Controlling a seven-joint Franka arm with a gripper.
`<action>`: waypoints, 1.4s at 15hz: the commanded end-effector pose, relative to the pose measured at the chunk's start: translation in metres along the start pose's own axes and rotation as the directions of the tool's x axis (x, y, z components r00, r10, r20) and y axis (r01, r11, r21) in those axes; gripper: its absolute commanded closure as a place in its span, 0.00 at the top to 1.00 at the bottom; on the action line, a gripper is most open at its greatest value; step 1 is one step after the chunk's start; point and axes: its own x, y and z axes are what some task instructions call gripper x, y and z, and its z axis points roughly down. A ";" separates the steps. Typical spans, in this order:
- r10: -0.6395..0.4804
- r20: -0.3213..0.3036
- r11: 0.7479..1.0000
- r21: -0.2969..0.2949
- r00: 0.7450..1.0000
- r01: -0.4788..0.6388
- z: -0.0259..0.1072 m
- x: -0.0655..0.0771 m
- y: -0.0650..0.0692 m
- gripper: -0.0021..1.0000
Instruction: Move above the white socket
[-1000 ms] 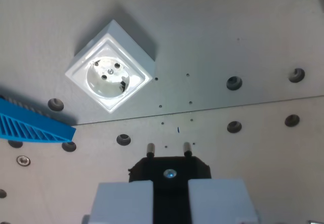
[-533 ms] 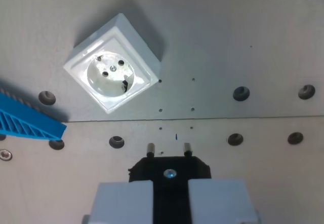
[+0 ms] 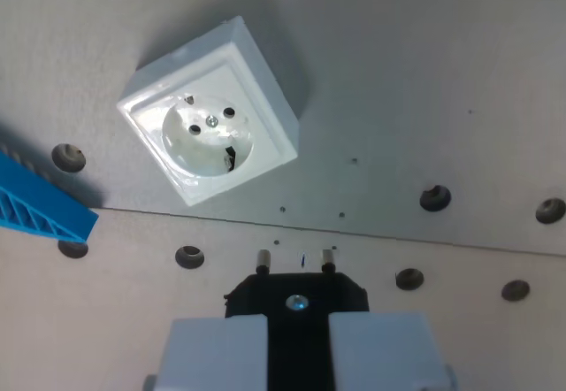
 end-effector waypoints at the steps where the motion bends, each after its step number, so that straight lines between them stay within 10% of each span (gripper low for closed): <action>1: -0.247 -0.084 0.969 -0.035 0.965 0.245 0.016 -0.002 -0.005 0.00; 21: -0.434 -0.070 0.899 -0.088 0.898 0.428 0.075 -0.004 -0.031 0.00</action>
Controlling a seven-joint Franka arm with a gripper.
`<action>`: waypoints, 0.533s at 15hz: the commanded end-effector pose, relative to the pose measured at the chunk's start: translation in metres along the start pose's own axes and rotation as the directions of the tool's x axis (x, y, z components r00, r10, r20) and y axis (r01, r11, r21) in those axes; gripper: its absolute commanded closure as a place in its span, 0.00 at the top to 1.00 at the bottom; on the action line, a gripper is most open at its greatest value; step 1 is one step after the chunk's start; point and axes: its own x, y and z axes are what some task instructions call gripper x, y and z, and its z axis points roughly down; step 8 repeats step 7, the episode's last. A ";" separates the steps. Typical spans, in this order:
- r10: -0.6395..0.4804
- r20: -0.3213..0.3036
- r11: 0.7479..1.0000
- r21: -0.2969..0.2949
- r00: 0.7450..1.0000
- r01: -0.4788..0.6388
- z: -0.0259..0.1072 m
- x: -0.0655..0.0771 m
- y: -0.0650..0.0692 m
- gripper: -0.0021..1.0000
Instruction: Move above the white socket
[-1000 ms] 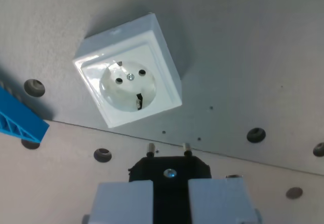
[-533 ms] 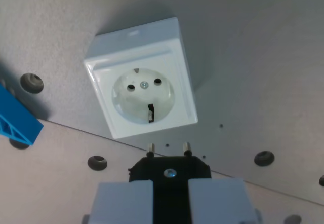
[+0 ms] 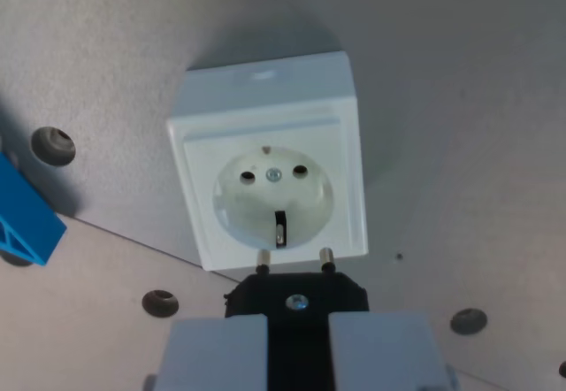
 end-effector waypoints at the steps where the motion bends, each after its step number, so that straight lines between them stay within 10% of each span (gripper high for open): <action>1: -0.123 -0.077 0.989 -0.096 0.989 0.116 0.010 -0.003 -0.005 0.00; 8: -0.110 -0.078 0.991 -0.090 0.991 0.103 0.016 -0.003 -0.008 0.00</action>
